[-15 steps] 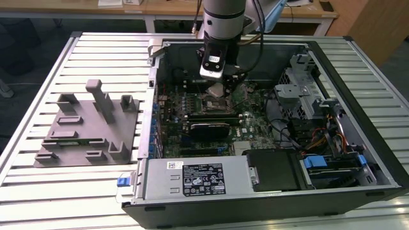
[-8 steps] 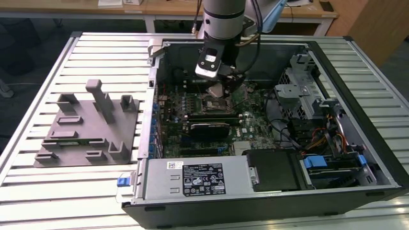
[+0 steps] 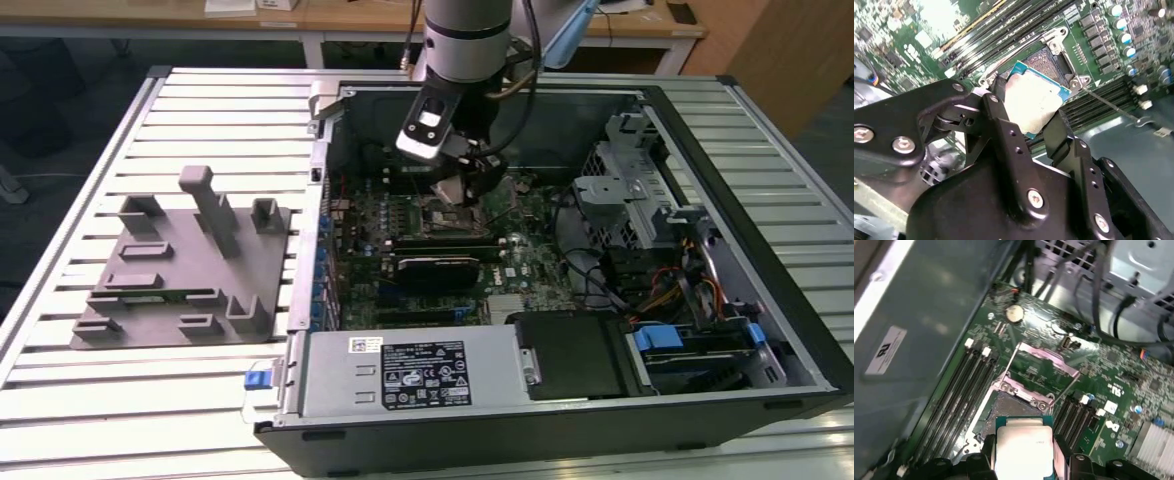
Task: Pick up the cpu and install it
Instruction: 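Place the cpu into insertion slot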
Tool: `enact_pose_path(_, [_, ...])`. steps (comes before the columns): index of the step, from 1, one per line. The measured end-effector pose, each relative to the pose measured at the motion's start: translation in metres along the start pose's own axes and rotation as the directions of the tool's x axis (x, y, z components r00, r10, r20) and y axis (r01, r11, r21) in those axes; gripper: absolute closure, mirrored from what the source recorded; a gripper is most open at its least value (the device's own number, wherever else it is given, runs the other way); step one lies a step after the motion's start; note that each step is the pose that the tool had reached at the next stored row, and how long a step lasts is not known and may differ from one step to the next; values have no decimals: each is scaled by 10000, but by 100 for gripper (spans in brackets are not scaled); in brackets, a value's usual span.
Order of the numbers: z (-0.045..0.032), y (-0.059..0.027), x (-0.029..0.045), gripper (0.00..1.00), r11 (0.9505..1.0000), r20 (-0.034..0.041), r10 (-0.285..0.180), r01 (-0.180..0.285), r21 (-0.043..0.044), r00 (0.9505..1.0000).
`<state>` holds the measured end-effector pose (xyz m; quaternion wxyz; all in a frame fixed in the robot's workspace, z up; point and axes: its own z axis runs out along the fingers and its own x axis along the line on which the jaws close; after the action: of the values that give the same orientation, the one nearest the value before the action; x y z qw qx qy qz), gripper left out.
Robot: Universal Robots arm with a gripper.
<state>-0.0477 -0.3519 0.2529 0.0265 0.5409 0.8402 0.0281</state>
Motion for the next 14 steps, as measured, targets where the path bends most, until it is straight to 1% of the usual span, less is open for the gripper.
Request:
enact_pose_path(3, [2,0,0,46,9985,42,553,-553,7,9985])
enact_pose_path(5, [4,0,0,46,9958,70,917,-917,10,9958])
enact_pose_path(7, [5,0,0,46,9919,98,1267,-1268,12,9919])
enact_pose_path(9, [7,-1,0,46,9867,126,1628,-1628,13,9866])
enact_pose_path(11, [10,-1,0,46,9800,155,1990,-1991,14,9799])
enact_pose_path(14, [15,-1,0,46,9678,196,2515,-2515,12,9677])
